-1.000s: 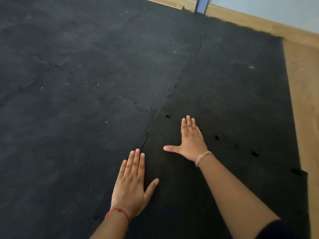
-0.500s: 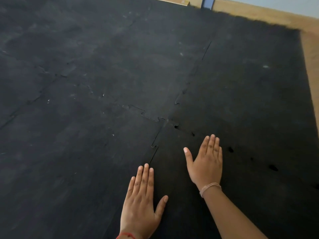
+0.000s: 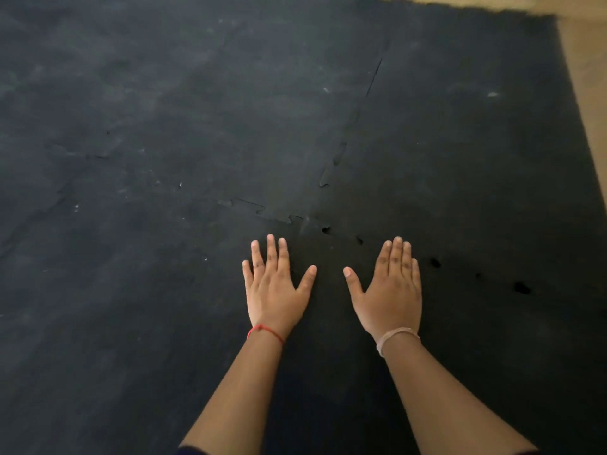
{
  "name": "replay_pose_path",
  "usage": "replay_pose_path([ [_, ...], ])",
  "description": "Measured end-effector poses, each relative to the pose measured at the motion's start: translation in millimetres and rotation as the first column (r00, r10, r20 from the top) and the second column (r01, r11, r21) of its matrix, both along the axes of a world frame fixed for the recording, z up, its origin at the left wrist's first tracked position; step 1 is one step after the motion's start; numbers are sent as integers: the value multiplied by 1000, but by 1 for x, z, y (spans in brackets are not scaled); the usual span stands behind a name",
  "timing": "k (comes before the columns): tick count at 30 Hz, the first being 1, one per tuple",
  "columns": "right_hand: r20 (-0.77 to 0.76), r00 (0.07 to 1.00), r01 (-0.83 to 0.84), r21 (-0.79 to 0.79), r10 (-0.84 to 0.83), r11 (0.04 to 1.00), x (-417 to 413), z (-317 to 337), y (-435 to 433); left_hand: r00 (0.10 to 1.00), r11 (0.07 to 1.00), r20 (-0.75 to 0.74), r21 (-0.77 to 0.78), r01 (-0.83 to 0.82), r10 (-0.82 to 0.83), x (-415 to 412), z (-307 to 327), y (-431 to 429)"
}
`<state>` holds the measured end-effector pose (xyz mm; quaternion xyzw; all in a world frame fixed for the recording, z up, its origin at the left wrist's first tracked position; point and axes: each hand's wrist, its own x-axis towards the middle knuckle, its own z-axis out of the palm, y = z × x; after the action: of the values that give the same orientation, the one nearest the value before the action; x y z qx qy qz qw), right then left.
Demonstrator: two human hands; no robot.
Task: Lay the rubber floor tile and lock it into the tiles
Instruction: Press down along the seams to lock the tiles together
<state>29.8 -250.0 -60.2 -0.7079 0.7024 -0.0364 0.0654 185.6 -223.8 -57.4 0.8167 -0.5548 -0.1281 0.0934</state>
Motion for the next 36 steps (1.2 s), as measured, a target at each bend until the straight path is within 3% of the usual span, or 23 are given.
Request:
replay_pose_path([
  [6, 3, 1000, -14, 6, 14, 1000, -2, 1, 1, 996, 994, -52, -76, 74, -79, 5, 2, 3],
  [11, 44, 995, -84, -4, 84, 996, -3, 3, 1, 994, 992, 18, -50, 112, -111, 2, -2, 5],
  [15, 42, 916, -399, -5, 399, 917, 4, 3, -20, 994, 993, 63, -73, 94, -90, 2, -7, 3],
  [17, 82, 875, -481, 43, 477, 876, 10, 6, -37, 995, 994, 56, -61, 87, -84, 2, -7, 3],
  [21, 142, 875, -484, 229, 463, 844, 15, 16, -61, 993, 993, 39, -6, 116, -115, 1, 3, 6],
  [25, 155, 875, -483, 339, 458, 807, 27, 29, -79, 994, 995, 51, -17, -100, 100, 4, -2, 54],
  [27, 172, 869, -494, 379, 464, 783, 34, 34, -84, 992, 993, 51, 14, -119, 119, 4, -5, 69],
  [30, 273, 852, -522, 368, 447, 770, 43, 35, -83, 991, 993, 53, 5, -120, 120, 5, -3, 64],
  [36, 551, 801, -465, 330, 232, 821, 44, 40, -74, 992, 993, 59, 27, -116, 115, 4, -1, 65],
])
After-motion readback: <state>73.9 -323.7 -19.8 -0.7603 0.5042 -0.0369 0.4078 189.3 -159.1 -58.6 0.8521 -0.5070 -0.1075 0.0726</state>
